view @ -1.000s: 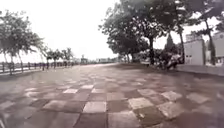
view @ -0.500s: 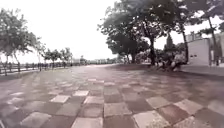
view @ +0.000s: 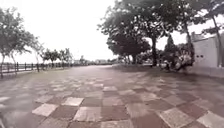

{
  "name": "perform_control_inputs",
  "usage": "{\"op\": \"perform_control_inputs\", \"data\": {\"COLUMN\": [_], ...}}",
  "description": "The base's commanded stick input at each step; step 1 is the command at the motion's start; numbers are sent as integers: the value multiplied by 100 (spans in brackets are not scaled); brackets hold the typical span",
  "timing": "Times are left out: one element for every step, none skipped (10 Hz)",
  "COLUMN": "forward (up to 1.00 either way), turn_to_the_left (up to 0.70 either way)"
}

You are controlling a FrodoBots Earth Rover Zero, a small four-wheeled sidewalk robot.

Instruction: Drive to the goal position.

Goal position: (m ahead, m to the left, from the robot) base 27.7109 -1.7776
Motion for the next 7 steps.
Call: {"op": "perform_control_inputs", "data": {"forward": [100, 100, 100, 100, 100, 100, 100], "turn_to_the_left": [0, 0, 0, 0, 0, 0, 0]}}
